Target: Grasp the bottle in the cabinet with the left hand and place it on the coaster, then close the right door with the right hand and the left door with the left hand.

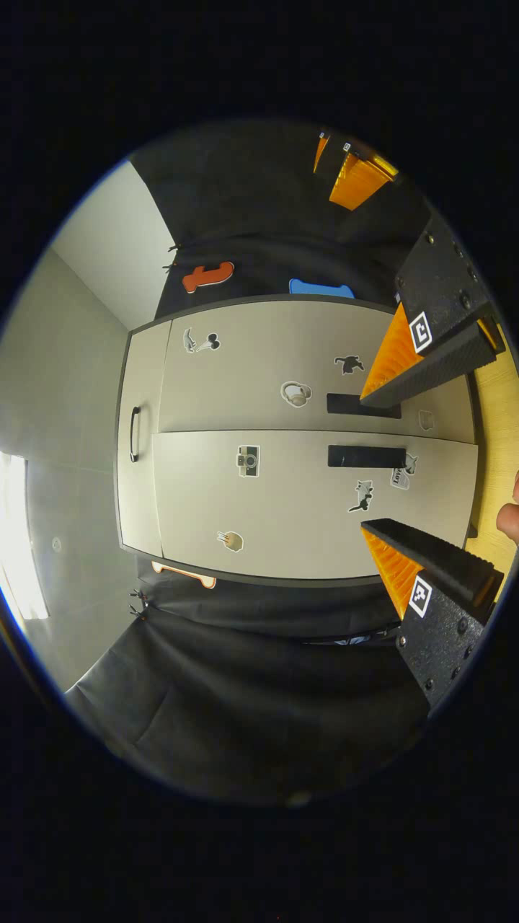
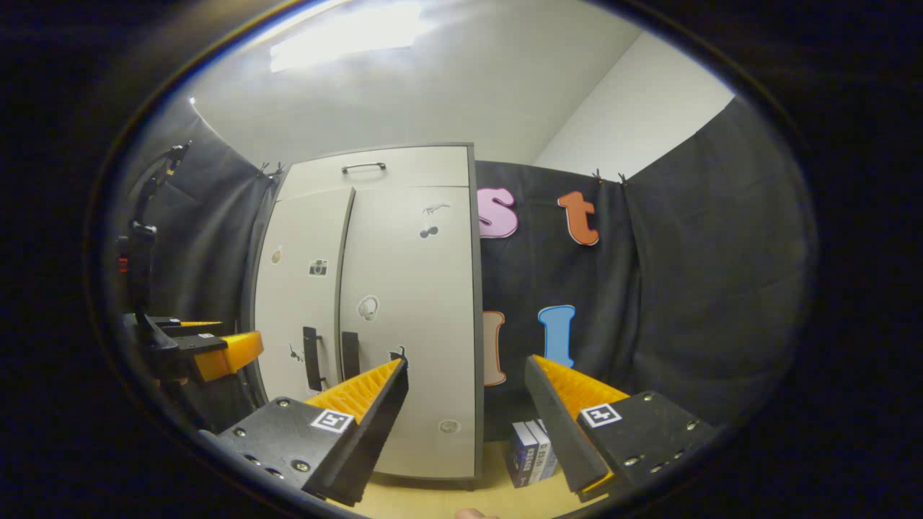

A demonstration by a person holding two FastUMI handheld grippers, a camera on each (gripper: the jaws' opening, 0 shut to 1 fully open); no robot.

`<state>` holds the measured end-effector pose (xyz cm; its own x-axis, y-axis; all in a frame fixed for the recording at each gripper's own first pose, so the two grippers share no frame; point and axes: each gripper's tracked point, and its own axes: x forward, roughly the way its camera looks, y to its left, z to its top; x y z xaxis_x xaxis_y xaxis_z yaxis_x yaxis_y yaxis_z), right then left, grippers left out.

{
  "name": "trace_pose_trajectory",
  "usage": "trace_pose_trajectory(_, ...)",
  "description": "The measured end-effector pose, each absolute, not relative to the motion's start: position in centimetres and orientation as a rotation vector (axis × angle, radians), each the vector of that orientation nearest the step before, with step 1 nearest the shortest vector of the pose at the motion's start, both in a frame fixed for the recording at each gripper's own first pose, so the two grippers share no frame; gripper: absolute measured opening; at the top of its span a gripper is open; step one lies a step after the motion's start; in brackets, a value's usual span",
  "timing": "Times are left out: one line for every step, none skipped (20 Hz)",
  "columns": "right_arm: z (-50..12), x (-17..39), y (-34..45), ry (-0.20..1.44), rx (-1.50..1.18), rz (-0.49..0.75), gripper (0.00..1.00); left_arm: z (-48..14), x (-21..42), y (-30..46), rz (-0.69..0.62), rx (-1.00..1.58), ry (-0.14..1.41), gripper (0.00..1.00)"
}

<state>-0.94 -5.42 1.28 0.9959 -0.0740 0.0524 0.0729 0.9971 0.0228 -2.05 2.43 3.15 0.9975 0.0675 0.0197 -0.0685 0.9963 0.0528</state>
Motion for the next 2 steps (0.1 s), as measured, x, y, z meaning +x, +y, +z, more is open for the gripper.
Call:
trace_pose_trajectory(1.18,-0.97,-5.55,-0.048,0.022,-0.074,0.98,3.00,-2.12,2.33,0.068,0.056,-0.019,0.96)
trace_pose_trajectory(0.96,-1.00,-5.70,-0.040,0.027,-0.075,0.98,2.79,-2.26,2.19,0.065,0.058,-0.017,0.96)
